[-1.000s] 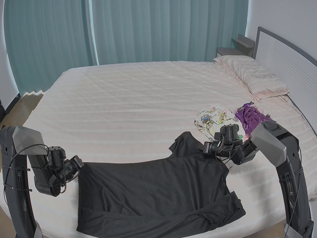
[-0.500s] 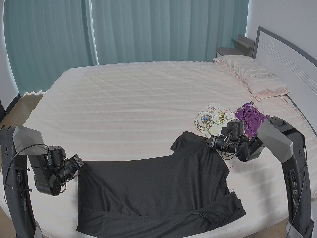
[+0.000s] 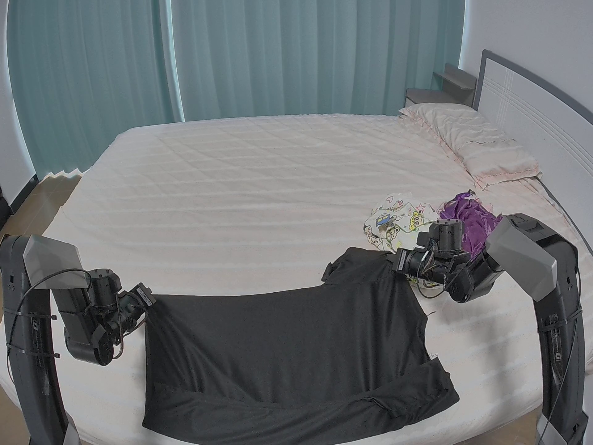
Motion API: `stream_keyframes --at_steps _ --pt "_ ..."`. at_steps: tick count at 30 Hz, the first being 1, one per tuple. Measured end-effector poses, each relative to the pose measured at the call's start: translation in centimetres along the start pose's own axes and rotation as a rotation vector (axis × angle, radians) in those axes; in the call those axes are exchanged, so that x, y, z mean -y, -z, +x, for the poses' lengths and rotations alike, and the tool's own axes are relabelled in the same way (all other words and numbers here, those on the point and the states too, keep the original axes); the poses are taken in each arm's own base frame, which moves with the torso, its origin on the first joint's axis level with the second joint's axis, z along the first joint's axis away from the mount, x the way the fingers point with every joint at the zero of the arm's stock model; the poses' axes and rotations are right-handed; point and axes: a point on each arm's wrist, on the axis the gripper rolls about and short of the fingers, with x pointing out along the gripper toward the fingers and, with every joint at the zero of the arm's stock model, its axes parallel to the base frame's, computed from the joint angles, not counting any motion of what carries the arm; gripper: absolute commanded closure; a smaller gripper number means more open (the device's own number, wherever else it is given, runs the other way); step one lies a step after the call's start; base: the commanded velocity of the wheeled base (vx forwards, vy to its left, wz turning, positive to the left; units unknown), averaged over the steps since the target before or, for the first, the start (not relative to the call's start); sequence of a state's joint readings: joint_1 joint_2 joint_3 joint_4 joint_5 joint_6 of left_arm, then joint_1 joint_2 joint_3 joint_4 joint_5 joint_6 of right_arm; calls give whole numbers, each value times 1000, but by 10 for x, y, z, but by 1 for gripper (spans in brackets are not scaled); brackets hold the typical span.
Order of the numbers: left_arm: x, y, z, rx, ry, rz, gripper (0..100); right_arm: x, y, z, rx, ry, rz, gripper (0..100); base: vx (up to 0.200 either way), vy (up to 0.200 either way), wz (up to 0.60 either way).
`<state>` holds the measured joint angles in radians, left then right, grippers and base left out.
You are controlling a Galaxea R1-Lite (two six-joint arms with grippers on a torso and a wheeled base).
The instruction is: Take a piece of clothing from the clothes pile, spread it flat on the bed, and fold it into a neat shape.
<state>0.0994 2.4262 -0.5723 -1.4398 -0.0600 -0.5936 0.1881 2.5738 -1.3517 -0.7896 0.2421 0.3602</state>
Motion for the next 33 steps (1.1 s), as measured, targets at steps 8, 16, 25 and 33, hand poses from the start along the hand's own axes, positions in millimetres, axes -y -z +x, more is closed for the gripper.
stream_keyframes --at_steps 8,16,25,33 --pt "0 1 -1 -5 3 5 100 -1 2 -14 -6 1 -8 100 0 0 0" --pt "1 0 -1 -11 24 12 100 -5 -3 -34 5 -3 0 100 0 0 0" --pt "2 -4 -5 8 65 16 100 -7 3 -58 -3 -4 7 100 0 0 0" --pt "-3 -5 -18 23 56 41 100 -11 6 -79 21 -33 0 100 0 0 0"
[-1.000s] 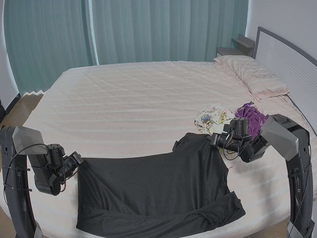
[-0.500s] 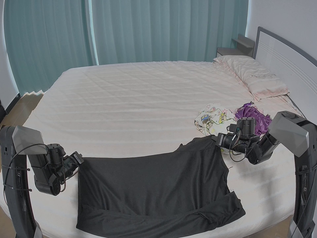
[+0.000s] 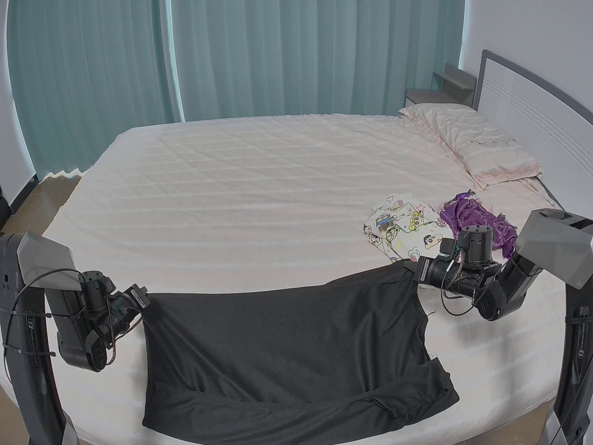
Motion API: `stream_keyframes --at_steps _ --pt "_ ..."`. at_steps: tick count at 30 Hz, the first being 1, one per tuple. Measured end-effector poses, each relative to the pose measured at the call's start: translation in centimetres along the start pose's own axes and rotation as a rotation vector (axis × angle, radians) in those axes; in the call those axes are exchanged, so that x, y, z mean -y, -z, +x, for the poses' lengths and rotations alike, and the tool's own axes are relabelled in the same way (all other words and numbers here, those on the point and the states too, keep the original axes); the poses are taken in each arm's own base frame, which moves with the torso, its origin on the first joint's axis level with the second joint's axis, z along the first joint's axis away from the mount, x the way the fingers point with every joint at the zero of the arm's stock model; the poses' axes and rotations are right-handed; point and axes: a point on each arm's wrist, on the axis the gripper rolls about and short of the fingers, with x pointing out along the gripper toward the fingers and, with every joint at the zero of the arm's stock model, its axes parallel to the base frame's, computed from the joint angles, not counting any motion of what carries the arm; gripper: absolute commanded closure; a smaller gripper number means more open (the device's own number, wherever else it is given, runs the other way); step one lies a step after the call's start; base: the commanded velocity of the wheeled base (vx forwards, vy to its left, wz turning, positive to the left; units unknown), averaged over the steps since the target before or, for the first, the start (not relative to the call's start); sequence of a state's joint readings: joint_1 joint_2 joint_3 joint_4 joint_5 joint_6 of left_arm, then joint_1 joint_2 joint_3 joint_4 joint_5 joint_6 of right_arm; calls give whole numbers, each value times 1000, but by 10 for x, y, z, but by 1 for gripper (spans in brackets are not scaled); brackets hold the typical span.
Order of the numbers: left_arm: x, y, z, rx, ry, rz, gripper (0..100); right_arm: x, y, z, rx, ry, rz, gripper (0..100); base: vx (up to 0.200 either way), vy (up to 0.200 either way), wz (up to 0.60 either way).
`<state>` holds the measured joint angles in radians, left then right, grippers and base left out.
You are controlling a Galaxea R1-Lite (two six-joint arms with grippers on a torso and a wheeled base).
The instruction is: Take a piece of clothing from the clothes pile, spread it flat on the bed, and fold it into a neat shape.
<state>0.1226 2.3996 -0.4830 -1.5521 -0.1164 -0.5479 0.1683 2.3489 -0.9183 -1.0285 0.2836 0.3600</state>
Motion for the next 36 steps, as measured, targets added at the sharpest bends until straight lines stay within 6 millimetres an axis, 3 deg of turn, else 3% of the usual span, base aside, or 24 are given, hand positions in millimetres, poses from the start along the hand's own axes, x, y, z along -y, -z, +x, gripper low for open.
stream_keyframes --at_steps 20,36 --pt "-1 7 -37 -93 -17 -8 100 -8 19 -52 -45 -23 1 100 0 0 0" --pt "-7 25 -74 -243 -44 -37 100 -3 60 -88 -163 -19 -13 100 0 0 0"
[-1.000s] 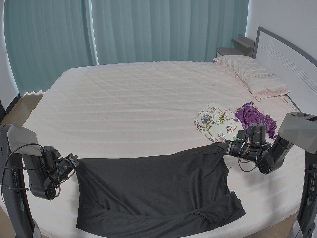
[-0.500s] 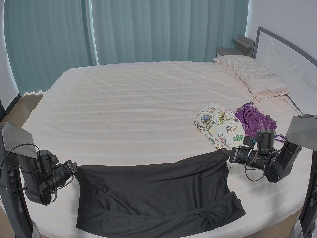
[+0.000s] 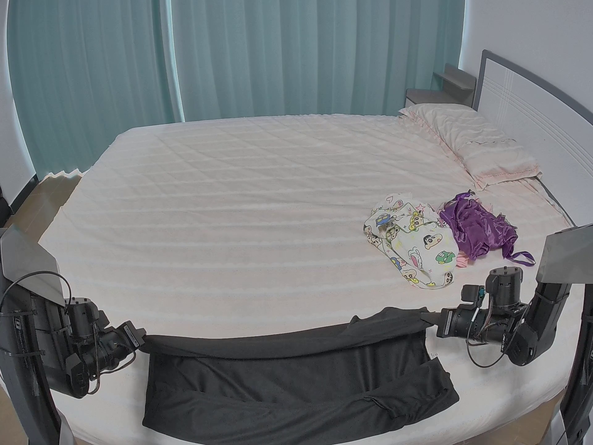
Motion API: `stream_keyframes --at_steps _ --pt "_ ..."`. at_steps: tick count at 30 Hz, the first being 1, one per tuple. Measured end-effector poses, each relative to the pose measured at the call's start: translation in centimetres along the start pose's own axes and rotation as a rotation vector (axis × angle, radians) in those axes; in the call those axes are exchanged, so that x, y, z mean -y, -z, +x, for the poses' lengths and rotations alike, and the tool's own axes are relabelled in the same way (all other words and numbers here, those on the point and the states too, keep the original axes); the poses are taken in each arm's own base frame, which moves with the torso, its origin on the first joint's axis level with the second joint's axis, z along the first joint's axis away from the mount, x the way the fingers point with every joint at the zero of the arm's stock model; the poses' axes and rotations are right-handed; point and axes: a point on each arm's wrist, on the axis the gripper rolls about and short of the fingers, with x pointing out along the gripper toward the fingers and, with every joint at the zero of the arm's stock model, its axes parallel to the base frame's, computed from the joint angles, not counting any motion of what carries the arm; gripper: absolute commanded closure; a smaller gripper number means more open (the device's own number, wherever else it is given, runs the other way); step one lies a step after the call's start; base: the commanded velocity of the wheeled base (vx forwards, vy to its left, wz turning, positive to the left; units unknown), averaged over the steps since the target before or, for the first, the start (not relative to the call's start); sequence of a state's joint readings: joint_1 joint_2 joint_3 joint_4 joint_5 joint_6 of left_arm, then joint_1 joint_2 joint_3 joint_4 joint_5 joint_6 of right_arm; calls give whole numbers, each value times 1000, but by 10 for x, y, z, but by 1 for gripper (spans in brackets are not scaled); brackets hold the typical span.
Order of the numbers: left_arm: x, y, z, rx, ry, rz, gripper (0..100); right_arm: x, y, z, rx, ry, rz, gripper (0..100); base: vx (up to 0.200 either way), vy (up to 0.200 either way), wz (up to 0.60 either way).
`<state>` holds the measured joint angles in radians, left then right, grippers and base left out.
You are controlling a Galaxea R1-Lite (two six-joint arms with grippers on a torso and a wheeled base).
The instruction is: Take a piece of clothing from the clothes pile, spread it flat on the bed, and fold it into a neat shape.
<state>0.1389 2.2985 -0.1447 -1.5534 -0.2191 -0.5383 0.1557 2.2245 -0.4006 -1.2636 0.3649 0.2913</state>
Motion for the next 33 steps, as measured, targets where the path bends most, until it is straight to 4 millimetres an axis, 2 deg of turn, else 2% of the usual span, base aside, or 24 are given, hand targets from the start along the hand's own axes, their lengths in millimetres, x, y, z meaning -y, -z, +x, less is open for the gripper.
stream_keyframes --at_steps 9,14,23,29,30,31,32,33 --pt "-7 20 -19 -113 -37 37 100 5 27 -11 -74 17 -51 100 0 0 0" --pt "-10 25 -19 -142 -54 43 100 11 40 -12 -62 19 -87 100 0 0 0" --pt "-15 33 -16 -185 -74 85 100 25 69 -16 -153 60 -69 100 0 0 0" --pt "-19 39 -16 -238 -95 120 100 29 75 -17 -178 74 -52 100 0 0 0" --pt "-19 39 -16 -240 -95 123 100 29 76 -18 -181 75 -50 0 0 0 0" --pt "-19 40 -16 -242 -95 125 100 30 77 -17 -184 75 -50 0 0 0 0" --pt "-19 40 -16 -244 -96 126 0 29 77 -17 -187 75 -49 0 0 0 0" --pt "-20 40 -16 -246 -97 126 0 30 78 -17 -190 75 -48 0 0 0 0"
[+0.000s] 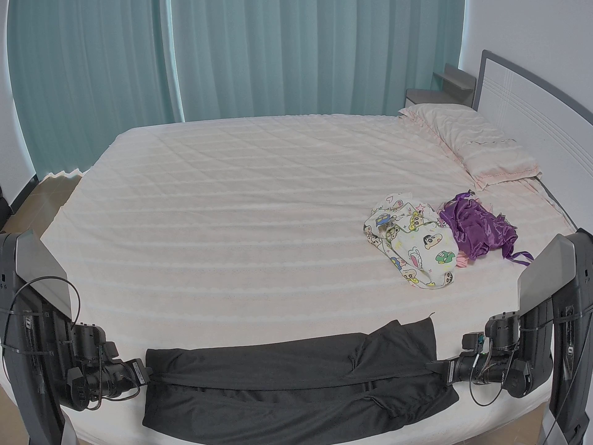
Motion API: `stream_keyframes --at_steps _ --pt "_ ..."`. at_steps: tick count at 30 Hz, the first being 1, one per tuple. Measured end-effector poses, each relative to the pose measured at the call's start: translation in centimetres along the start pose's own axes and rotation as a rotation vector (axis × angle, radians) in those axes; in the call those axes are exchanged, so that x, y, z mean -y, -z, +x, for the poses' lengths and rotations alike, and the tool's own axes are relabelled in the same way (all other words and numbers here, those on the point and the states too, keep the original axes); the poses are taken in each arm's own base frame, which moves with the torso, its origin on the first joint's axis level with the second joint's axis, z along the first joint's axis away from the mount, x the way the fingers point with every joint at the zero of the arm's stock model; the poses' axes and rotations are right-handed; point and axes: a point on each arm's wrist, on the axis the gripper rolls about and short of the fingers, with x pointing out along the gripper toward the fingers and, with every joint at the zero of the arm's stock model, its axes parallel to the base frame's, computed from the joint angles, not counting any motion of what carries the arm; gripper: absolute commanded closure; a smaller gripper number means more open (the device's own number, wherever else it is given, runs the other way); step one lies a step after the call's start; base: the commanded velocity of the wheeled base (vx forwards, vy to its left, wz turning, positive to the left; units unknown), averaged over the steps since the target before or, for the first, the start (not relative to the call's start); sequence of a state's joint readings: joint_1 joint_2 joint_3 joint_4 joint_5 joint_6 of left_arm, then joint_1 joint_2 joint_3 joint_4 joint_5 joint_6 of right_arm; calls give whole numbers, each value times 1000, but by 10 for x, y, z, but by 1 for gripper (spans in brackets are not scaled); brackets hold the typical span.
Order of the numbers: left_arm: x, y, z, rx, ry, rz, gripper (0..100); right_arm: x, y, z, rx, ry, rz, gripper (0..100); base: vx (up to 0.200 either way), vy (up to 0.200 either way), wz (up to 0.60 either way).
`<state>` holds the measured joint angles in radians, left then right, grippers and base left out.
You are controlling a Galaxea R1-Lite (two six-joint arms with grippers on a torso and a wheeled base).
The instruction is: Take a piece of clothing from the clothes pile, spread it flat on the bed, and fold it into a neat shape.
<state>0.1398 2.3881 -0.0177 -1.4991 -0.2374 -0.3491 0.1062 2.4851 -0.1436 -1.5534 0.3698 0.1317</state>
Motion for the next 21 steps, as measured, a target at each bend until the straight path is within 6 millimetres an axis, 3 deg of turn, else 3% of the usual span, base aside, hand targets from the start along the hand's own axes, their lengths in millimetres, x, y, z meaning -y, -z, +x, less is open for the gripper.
stream_keyframes --at_steps 8,21 --pt "-1 0 0 0 -1 -12 0 0 -2 -4 9 2 8 0 0 0 0" --pt "-21 -21 -16 84 145 -179 0 3 -41 -23 189 -58 123 0 0 0 0"
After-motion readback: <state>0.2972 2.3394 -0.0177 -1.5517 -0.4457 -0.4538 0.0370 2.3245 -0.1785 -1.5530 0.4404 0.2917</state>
